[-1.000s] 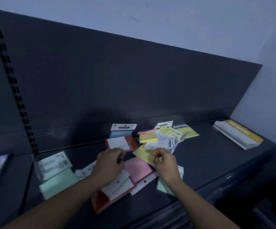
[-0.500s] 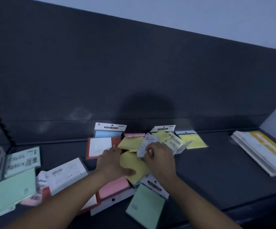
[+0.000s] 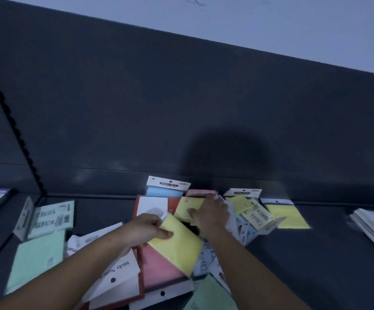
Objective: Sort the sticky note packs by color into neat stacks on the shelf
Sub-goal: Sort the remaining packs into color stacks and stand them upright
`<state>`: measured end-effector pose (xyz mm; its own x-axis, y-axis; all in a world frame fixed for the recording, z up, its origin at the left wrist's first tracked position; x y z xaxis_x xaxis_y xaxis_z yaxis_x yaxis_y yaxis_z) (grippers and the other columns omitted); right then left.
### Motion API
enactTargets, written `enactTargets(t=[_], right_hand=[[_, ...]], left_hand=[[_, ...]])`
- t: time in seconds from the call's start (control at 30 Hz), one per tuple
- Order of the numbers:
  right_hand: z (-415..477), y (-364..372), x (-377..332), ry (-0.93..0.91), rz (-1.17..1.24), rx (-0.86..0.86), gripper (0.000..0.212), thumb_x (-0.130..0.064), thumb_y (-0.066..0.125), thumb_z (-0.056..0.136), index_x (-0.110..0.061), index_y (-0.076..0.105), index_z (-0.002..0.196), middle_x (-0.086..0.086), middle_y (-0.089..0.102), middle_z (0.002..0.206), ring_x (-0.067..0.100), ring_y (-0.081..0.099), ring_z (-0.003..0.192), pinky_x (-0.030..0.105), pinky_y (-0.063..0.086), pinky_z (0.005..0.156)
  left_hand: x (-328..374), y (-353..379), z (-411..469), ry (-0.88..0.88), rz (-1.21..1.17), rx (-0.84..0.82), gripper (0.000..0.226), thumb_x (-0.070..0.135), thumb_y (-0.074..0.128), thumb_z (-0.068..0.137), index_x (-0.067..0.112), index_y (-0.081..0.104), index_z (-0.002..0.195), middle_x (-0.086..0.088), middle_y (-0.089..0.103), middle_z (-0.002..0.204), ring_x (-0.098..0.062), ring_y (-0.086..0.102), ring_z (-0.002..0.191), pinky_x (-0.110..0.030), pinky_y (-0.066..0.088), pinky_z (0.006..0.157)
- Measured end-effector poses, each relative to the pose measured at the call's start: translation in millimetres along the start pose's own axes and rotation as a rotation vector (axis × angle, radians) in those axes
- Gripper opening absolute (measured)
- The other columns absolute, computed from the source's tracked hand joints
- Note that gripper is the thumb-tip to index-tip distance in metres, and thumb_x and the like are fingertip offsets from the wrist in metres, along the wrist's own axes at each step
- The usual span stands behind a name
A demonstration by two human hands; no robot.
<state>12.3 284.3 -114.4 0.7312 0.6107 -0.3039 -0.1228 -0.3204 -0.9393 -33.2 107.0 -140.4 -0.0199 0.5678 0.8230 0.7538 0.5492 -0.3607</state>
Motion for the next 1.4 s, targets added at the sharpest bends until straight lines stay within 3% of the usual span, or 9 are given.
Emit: enactTargets(t=[0.17,0.27,0.4,0.53,0.67,0.8,1.0,1.2,1.4], right_hand=[[9.6,1.2,-4.3,0.005,0.151,0.065,0.063,-0.034,0.067,0.082,-0.016,0.035,0.133,0.01,0.053,0.129,0.029,0.043,0.123,0.034,0.032,0.098],[8.3,3.9,-8.9,-0.077,0.554,0.077,0.043,-0.016,0.065,0.084,-0.017,0.042,0.12,0.007,0.064,0.109,0.028,0.059,0.102,0.034,0.042,0.091],[-19.5,-3.0,-36.8,-0.262,0.978,0.023,0.03,-0.009,0.059,0.089,-0.019,0.046,0.114,-0.011,0.053,0.086,0.006,0.053,0.076,0.022,0.041,0.064],[-55.1,-3.2,-70.4,-0.354,1.081,-0.015,0.02,-0.015,0.054,0.093,-0.026,0.05,0.109,-0.004,0.055,0.094,0.003,0.052,0.078,0.019,0.043,0.067],[-95.9,3.7,-114.4,-0.334,1.177,-0.092,0.032,-0.013,0.05,0.095,-0.017,0.049,0.127,0.0,0.052,0.119,0.017,0.05,0.11,0.029,0.04,0.09],[-154.9,43.9,-173.6,-0.165,1.415,-0.455,0.043,-0.009,0.05,0.095,-0.017,0.04,0.136,0.0,0.059,0.1,0.014,0.057,0.08,0.03,0.045,0.068],[-275.3,95.4,-259.6,-0.131,1.552,-0.789,0.038,-0.003,0.052,0.092,-0.008,0.047,0.129,0.012,0.067,0.103,0.024,0.065,0.09,0.031,0.055,0.058],[-372.6,143.8,-307.9,-0.153,1.605,-0.784,0.039,-0.004,0.053,0.092,-0.009,0.049,0.13,0.011,0.069,0.101,0.024,0.067,0.092,0.032,0.052,0.065],[-414.5,156.3,-334.5,-0.174,1.678,-0.752,0.034,-0.006,0.052,0.09,-0.011,0.053,0.124,0.015,0.07,0.102,0.025,0.071,0.083,0.03,0.058,0.056]], left_hand=[[-9.4,-29.1,-9.6,0.044,-0.34,0.165,0.029,0.025,0.074,0.077,0.011,0.05,0.084,-0.009,0.059,0.075,-0.019,0.059,0.066,-0.029,0.049,0.059],[-7.5,-47.5,-28.5,0.06,-0.481,0.309,0.008,0.006,0.057,0.09,0.005,0.05,0.086,-0.01,0.062,0.073,-0.012,0.061,0.054,-0.025,0.053,0.047],[-24.9,-78.8,-58.3,0.048,-0.542,0.471,0.017,0.011,0.056,0.092,0.001,0.057,0.105,-0.014,0.068,0.093,-0.02,0.065,0.075,-0.023,0.053,0.051],[-52.0,-110.4,-102.8,0.044,-0.686,0.607,0.003,0.013,0.055,0.093,0.014,0.058,0.094,-0.011,0.069,0.092,-0.017,0.065,0.069,-0.023,0.047,0.055],[-89.5,-145.8,-161.2,0.064,-0.817,0.731,0.007,0.009,0.051,0.094,0.008,0.057,0.094,-0.01,0.066,0.087,-0.017,0.066,0.067,-0.023,0.054,0.05],[-131.0,-184.5,-227.4,0.087,-0.949,0.858,0.012,0.007,0.042,0.097,0.007,0.054,0.094,-0.012,0.061,0.089,-0.022,0.061,0.078,-0.026,0.056,0.05],[-197.8,-231.3,-333.6,0.12,-1.045,1.009,0.018,0.007,0.039,0.098,0.003,0.053,0.109,-0.016,0.063,0.104,-0.027,0.063,0.091,-0.029,0.059,0.059],[-262.5,-262.0,-402.6,0.125,-1.08,1.006,0.02,0.005,0.04,0.097,0.007,0.053,0.113,-0.013,0.063,0.107,-0.024,0.064,0.094,-0.026,0.059,0.063],[-294.0,-286.4,-414.7,0.201,-1.179,0.933,0.023,0.001,0.04,0.096,0.005,0.053,0.114,-0.013,0.066,0.109,-0.023,0.065,0.095,-0.025,0.058,0.063]])
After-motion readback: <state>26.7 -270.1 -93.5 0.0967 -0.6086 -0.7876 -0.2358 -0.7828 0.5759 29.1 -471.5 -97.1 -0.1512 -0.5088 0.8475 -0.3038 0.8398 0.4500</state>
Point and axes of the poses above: each hand's wrist, its own z-axis towards the middle knuckle, its own y-axis out of the palm, x = y × z, the point moved 10 cm from there along z, towards the middle knuckle
